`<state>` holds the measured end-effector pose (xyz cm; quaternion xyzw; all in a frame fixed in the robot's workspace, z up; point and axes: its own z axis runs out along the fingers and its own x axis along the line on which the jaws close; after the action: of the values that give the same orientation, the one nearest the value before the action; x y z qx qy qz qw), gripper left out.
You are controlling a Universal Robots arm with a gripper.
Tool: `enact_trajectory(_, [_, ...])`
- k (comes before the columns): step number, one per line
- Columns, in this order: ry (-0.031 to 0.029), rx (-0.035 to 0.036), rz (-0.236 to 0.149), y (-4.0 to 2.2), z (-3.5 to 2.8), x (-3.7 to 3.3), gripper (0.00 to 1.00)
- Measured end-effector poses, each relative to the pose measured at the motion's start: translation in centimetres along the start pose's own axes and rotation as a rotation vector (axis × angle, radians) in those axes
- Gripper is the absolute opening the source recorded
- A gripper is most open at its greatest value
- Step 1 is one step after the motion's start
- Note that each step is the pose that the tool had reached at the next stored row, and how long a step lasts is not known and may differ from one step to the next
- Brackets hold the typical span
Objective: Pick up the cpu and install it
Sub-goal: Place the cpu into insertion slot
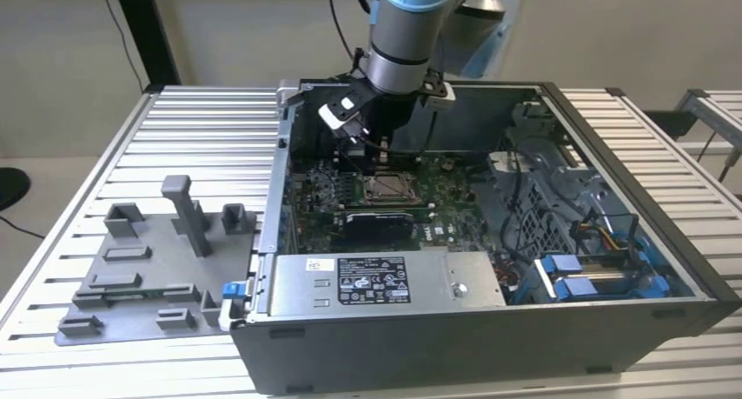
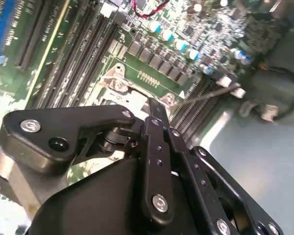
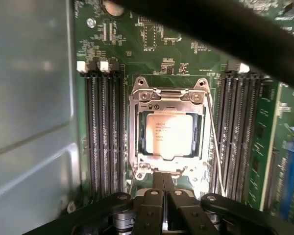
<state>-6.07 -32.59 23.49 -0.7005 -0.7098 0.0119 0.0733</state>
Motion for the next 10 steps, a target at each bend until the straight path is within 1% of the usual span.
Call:
enact_trajectory(3, [0.0,0.0,0.0,-0.16,-1.36,0.12,0.0])
enact_trajectory(5, [-0.0002,0.0001,0.0,-0.31,-1.88,0.17,0.0])
enact_trajectory(6, [0.0,0.0,0.0,-0.45,-2.0,0.18,0.0])
enact_trajectory(7, [0.0002,-0.0002,0.0,-0.76,-1.98,0.18,0.0])
enact_trajectory(9, [0.0001,-0.0009,0.0,-1.64,-1.88,0.19,0.0])
enact_trajectory(10, [0.0001,-0.001,0.0,-1.93,-1.84,0.19,0.0])
